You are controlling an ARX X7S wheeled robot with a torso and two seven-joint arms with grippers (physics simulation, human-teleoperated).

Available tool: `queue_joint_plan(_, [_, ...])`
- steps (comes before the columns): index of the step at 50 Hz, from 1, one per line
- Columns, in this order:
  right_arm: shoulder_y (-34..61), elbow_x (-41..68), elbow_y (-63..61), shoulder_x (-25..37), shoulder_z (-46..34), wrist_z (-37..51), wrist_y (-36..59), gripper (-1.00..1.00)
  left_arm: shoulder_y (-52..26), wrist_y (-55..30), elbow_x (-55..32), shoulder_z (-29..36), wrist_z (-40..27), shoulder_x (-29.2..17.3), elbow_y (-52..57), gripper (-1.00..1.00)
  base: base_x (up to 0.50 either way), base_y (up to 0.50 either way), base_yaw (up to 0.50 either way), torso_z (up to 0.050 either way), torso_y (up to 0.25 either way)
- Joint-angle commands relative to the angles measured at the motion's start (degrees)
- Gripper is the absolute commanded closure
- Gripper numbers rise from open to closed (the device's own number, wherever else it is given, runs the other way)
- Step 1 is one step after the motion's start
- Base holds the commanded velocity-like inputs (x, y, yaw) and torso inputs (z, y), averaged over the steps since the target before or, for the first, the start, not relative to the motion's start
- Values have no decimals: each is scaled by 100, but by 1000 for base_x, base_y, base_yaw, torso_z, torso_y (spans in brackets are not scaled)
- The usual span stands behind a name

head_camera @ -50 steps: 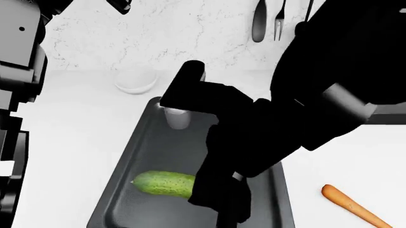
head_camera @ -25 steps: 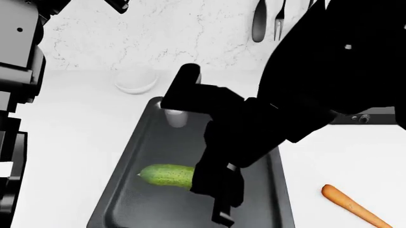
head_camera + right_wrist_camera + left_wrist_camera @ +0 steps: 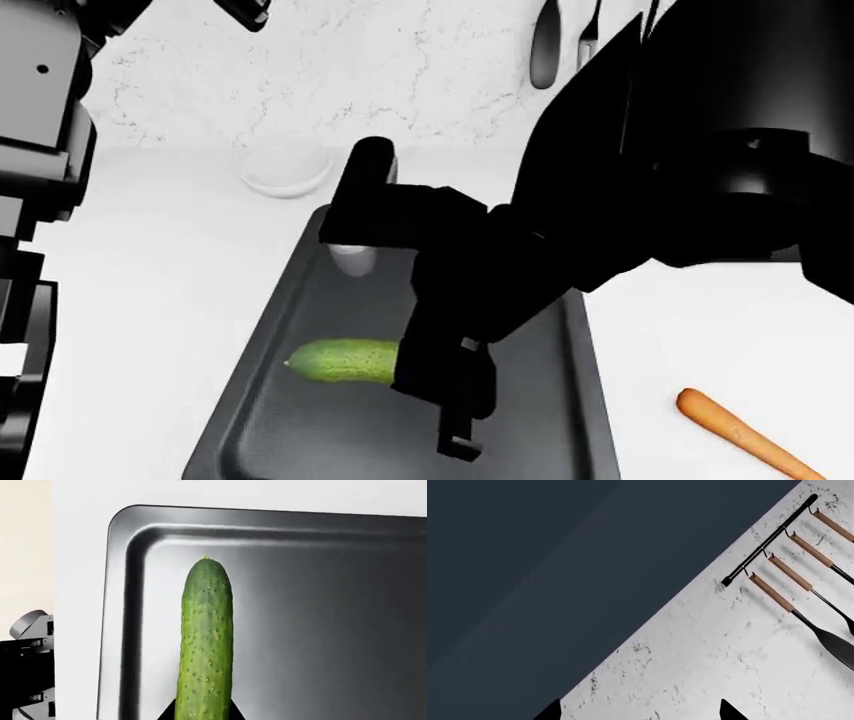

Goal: Place the two vegetables and bowl onto the tray for setting up a vegetable dip station.

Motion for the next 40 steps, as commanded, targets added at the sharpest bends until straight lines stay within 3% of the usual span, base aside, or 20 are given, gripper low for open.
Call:
queue_joint_plan(1, [-9, -355, -121, -101, -95, -232, -242, 100, 25, 22, -1, 5, -21, -5, -11, -100, 0, 0, 0, 0, 0])
queue_joint_plan(40, [-226, 497, -462, -117, 41, 491, -216, 100, 88, 86, -48, -32, -81, -62, -19, -100, 0, 0, 0, 0, 0])
